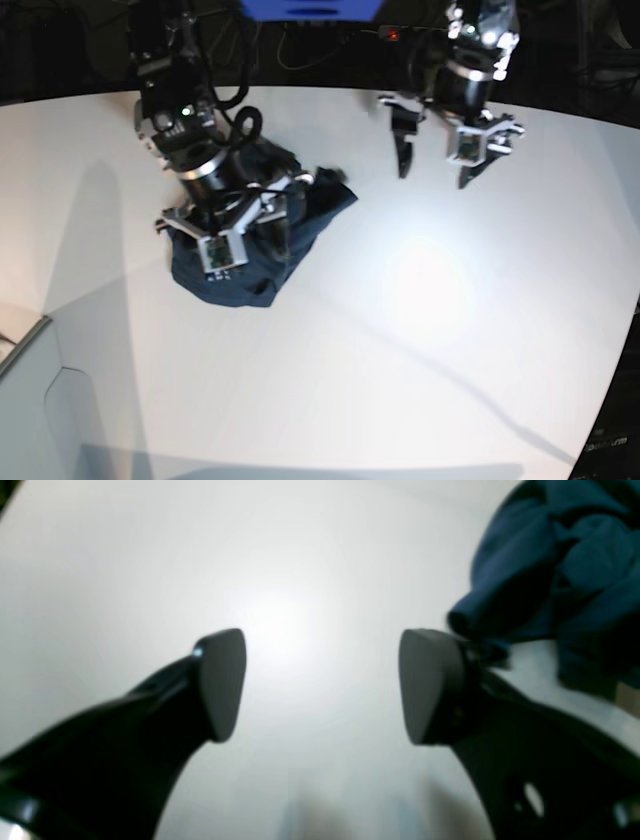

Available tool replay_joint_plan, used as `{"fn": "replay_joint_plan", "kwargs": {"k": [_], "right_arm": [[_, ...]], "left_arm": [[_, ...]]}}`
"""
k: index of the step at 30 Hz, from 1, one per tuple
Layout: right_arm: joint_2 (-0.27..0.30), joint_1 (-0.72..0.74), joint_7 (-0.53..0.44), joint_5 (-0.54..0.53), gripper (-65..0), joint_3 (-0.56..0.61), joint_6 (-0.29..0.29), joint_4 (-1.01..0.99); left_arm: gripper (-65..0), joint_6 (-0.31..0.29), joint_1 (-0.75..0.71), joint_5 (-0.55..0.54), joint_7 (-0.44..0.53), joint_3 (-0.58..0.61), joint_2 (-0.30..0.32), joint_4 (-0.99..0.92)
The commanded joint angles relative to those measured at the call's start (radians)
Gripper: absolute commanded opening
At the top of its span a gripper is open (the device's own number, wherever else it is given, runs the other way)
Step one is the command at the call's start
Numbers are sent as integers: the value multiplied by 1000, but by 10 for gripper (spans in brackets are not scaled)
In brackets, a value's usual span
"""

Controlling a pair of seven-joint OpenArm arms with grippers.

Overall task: Layout the t-shirt on the table in an organized manner, then fold the t-shirt properly
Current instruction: 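Bring the left gripper to the shirt and grasp cloth beside the right gripper, then pull the grippers apart to stretch the shirt across the table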

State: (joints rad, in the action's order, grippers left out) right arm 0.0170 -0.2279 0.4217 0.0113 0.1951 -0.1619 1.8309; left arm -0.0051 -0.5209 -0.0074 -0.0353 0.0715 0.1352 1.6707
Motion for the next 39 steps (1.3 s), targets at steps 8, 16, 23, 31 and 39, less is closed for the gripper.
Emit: {"fn": "replay_joint_plan", "kwargs": {"k": [8, 16, 23, 31, 39], "right_arm": [[70, -14, -24, -6, -314, -26, -11, 20], [67, -20, -17, -6, -315, -50, -11, 20], [70, -44, -24, -6, -315, -46, -11, 20], [82, -38, -22, -6, -313, -29, -14, 8], [102, 43, -20, -4, -313, -6, -14, -99]], "left_arm": [[-182, 1, 170, -147, 28, 70, -76, -166], [-183, 1, 290, -156, 31, 175, -84, -309], [-184, 1, 368, -158, 36, 227, -101, -461], [-446, 1, 436, -158, 36, 290, -150, -551], [-644, 1, 433, -158, 35, 290, -151, -557]]}}
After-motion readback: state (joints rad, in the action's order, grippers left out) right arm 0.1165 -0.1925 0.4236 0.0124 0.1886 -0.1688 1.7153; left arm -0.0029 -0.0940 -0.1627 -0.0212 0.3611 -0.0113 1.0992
